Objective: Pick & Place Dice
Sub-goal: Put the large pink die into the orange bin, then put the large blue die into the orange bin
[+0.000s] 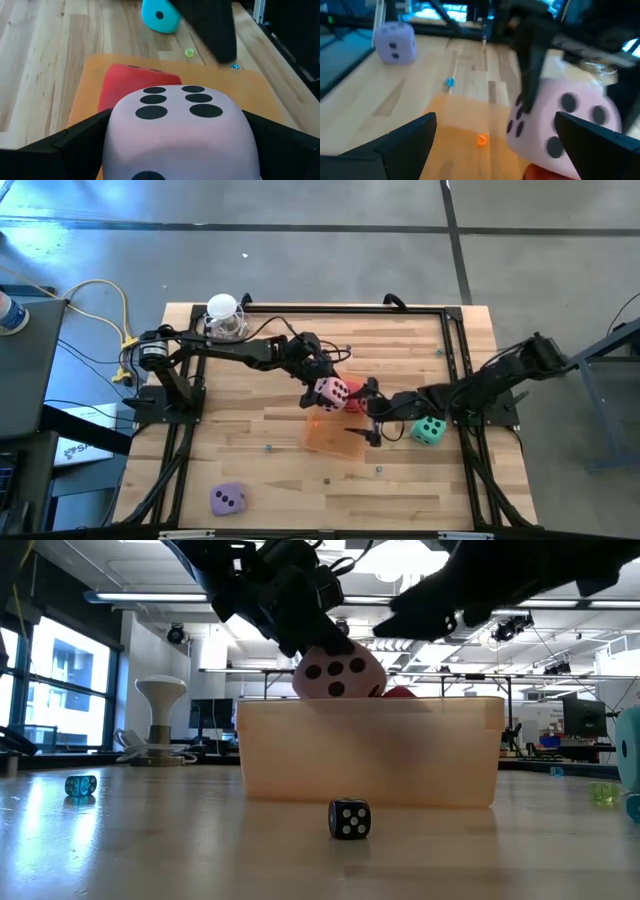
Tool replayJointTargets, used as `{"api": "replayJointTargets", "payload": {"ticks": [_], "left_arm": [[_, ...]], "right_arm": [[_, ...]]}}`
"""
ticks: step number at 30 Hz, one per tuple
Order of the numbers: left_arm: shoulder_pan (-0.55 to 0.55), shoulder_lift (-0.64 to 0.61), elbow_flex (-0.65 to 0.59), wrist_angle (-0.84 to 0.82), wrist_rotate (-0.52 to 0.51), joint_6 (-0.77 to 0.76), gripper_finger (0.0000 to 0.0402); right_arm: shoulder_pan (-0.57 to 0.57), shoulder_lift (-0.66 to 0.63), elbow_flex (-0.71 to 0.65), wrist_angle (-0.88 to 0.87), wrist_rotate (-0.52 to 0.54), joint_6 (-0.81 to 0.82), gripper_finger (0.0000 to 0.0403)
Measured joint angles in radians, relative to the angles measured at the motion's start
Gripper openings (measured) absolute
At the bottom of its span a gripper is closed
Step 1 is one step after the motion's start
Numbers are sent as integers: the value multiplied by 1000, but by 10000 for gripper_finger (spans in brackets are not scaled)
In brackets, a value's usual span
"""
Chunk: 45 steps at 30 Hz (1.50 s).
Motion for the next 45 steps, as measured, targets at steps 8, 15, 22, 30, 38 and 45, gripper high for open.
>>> {"api": "replayJointTargets", "payload": {"ticks": [8, 15, 22, 30, 38, 45], "left_arm": [[0, 0, 0, -3, 0, -2, 399], [0, -2, 1, 5, 1, -3, 399], [0, -2, 1, 41, 1, -3, 399], [9, -49, 1, 55, 0, -11, 399], [50, -195, 1, -140, -12, -41, 399], [-19, -324, 1, -421, -306, -36, 399]], "right_arm": [[-72, 134, -1, 156, -58, 0, 397], [-104, 198, 1, 135, -119, 74, 397], [-104, 177, -2, 114, -119, 75, 397], [-76, 116, -1, 113, -112, 16, 397], [-12, -7, 0, 14, -10, -32, 397], [72, -112, -1, -131, 125, -33, 397]]}}
